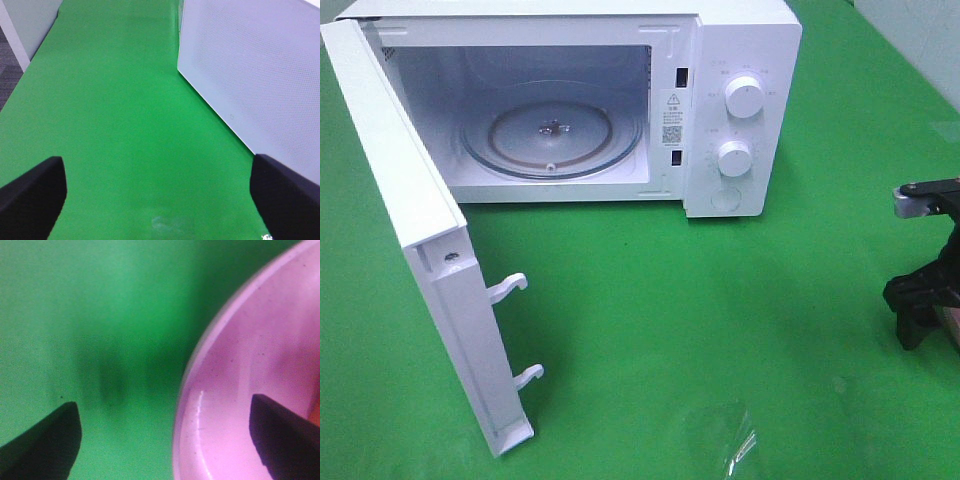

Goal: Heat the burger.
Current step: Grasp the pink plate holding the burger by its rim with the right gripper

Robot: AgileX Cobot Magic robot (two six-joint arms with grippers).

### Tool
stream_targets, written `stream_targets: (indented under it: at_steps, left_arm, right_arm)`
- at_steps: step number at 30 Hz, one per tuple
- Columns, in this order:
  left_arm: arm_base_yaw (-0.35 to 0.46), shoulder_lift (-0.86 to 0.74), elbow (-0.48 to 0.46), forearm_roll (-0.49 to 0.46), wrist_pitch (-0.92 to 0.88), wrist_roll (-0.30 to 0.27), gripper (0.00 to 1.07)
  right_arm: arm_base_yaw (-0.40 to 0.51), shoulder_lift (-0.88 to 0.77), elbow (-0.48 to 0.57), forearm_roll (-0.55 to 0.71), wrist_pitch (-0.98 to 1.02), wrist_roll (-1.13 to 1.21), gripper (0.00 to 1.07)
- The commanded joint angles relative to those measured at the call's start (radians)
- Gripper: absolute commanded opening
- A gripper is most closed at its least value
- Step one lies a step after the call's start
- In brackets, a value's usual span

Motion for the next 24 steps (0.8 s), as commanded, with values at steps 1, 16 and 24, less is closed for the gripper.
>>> stream_targets:
  at_steps: [1, 16, 24]
  left_arm:
    - [-0.001, -0.015, 0.001, -0.003, -0.015, 0.002, 0.91]
    - [-0.001, -0.015, 0.001, -0.003, -0.015, 0.002, 0.91]
    - [-0.001, -0.015, 0.001, -0.003, -0.015, 0.002, 0.91]
  right_arm:
    - [-0.006, 0.025, 0.006, -0.003, -0.012, -0.002, 0.85]
    - [-0.006, 0.048, 0.006, -0.003, -0.005, 0.026, 0.69]
    - [-0.006, 0.048, 0.006, -0.004, 0.003, 0.029, 0.37]
